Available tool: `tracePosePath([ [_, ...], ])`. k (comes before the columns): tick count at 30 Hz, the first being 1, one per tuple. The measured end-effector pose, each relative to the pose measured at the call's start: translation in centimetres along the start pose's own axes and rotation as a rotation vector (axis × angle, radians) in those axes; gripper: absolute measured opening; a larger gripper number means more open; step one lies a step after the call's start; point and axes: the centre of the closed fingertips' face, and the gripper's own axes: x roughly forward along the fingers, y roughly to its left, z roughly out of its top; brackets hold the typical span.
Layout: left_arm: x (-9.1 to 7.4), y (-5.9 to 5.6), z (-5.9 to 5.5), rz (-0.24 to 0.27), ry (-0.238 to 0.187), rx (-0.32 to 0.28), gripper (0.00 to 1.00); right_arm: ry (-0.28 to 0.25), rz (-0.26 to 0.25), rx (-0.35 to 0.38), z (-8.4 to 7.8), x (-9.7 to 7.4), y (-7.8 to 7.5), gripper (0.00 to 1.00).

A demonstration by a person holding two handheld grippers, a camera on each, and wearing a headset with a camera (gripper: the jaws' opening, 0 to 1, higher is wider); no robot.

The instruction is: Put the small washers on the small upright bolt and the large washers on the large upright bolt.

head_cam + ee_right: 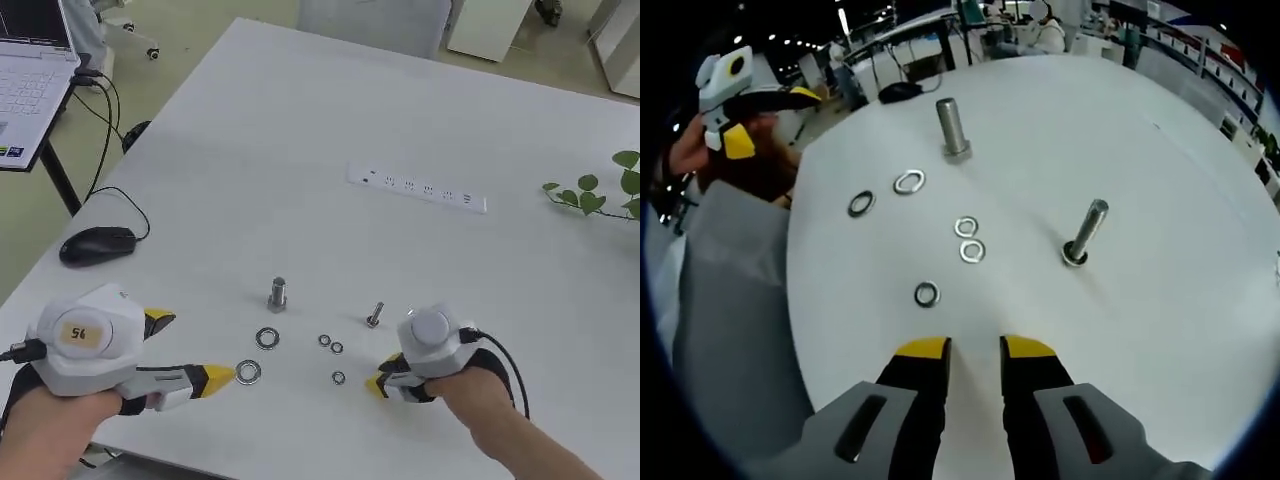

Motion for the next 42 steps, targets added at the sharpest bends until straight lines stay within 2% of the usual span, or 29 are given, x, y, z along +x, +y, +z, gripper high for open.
tracePosePath([
  [7, -0.1, 0.1, 0.1, 0.004, -0.002, 0.002, 0.69, 0.012, 0.019, -0.096, 1.2, 1.0, 1.6, 0.21],
  [16, -0.5, 0.1, 0.1, 0.01, -0.007, 0.0, 0.69, 0.036, 0.035, -0.164, 1.8, 1.5, 2.4, 0.21],
  [29, -0.7, 0.2, 0.2, 0.015, -0.011, -0.002, 0.69, 0.104, 0.04, -0.275, 2.1, 2.0, 2.7, 0.19],
  [33, -0.7, 0.3, 0.1, 0.016, -0.012, -0.003, 0.69, 0.12, 0.04, -0.275, 2.2, 2.1, 2.5, 0.17],
  [42, -0.6, 0.1, 0.1, 0.011, -0.01, -0.002, 0.69, 0.12, 0.029, -0.327, 2.3, 2.2, 2.6, 0.15],
])
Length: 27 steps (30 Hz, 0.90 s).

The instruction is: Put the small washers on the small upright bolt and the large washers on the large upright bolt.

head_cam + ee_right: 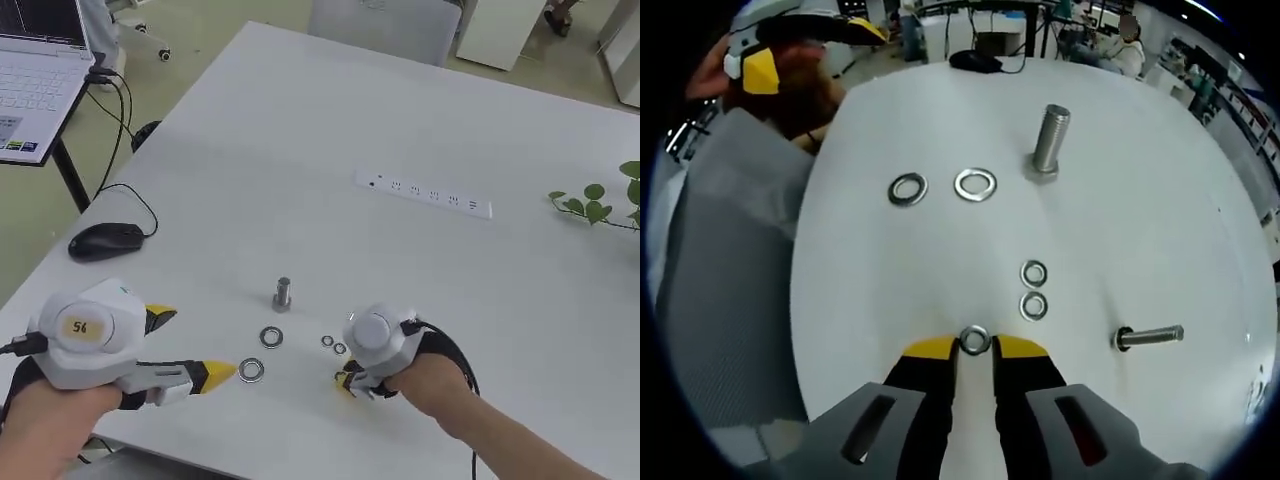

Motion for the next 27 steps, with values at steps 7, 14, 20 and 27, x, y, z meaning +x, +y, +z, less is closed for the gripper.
tracePosePath([
  [7, 0.0, -0.1, 0.0, -0.002, 0.001, 0.001, 0.69, 0.017, 0.008, -0.066, -0.1, 0.0, 0.0, 0.14],
  [14, 0.0, -0.1, 0.1, -0.002, -0.004, 0.001, 0.68, -0.009, 0.002, -0.027, -0.1, -0.1, -0.1, 0.13],
  [20, 0.0, 0.0, 0.0, -0.001, -0.004, -0.002, 0.68, -0.011, -0.015, 0.011, -0.3, -0.3, 0.1, 0.13],
  [27, 0.0, 0.0, 0.0, -0.002, -0.005, -0.002, 0.68, -0.041, -0.044, 0.079, -0.8, -1.6, -0.7, 0.12],
])
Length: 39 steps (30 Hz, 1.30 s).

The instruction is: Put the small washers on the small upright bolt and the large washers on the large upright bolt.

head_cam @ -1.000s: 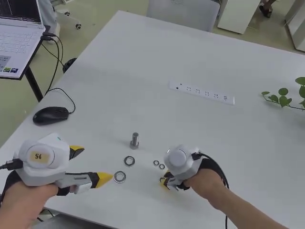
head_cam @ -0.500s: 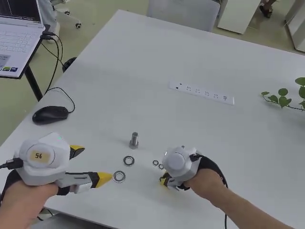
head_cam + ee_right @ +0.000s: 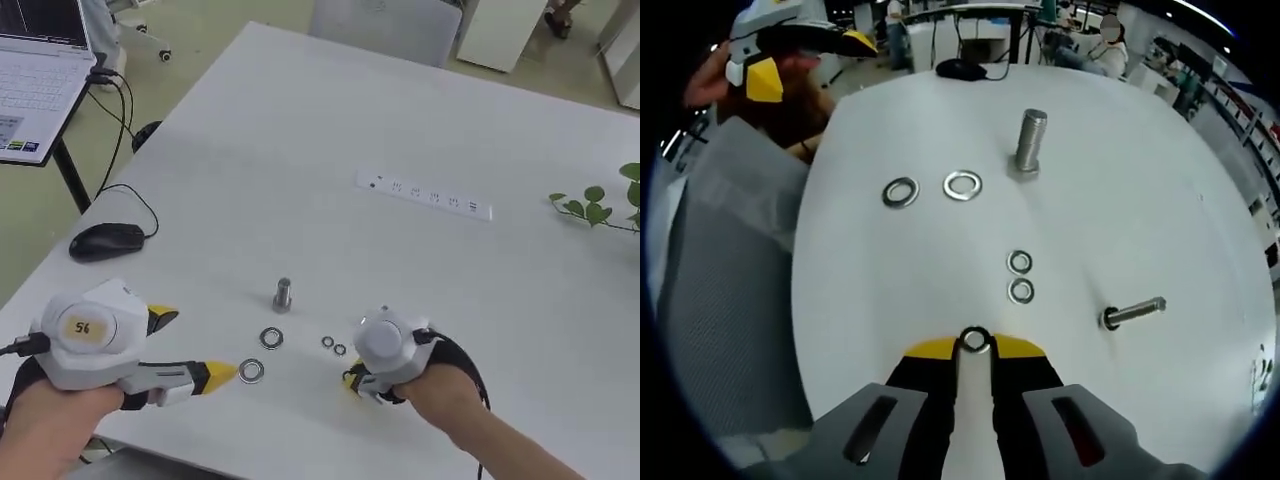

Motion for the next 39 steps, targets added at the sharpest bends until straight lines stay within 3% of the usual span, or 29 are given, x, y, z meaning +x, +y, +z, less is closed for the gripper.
tracePosePath([
  [4, 0.0, 0.0, 0.2, 0.001, -0.004, -0.001, 0.68, -0.023, -0.035, 0.056, -0.3, -1.2, -1.4, 0.12],
  [9, -0.1, 0.0, 0.3, 0.001, -0.007, -0.002, 0.68, -0.078, -0.1, 0.153, 0.2, -3.4, -4.6, 0.12],
  [15, 0.1, -0.3, 0.4, -0.006, -0.005, 0.0, 0.68, -0.109, -0.15, 0.178, 1.1, -5.1, -7.8, 0.12],
  [20, 0.3, -0.4, 0.4, -0.01, -0.002, 0.005, 0.68, -0.116, -0.17, 0.171, 1.9, -5.6, -9.5, 0.13],
  [27, 0.3, -0.1, 0.4, -0.005, -0.004, 0.0, 0.68, -0.103, -0.159, 0.125, 3.2, -5.7, -10.6, 0.13],
  [39, 0.3, 0.0, 0.2, -0.006, -0.001, -0.004, 0.68, -0.023, -0.109, 0.037, 3.3, -4.6, -10.1, 0.13],
])
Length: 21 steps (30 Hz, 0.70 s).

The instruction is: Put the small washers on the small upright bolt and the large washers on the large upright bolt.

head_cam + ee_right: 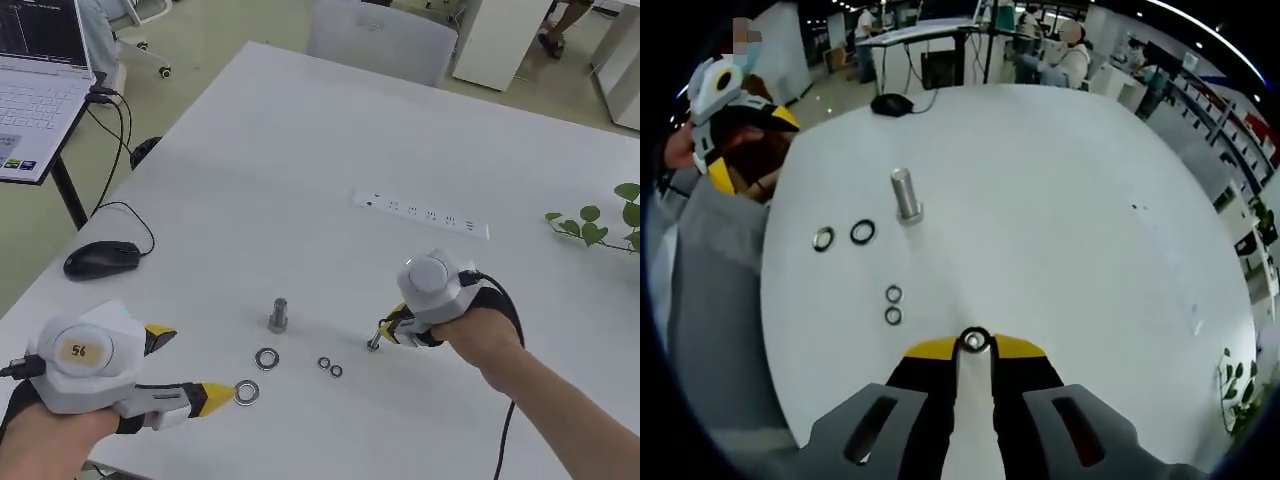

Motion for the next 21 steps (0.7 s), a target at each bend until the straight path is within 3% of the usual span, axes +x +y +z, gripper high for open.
tracePosePath([
  [21, 0.04, -0.03, -0.08, 0.0, 0.003, -0.003, 0.68, 0.047, 0.02, -0.011, -0.49, 0.95, 0.2, 0.13],
])
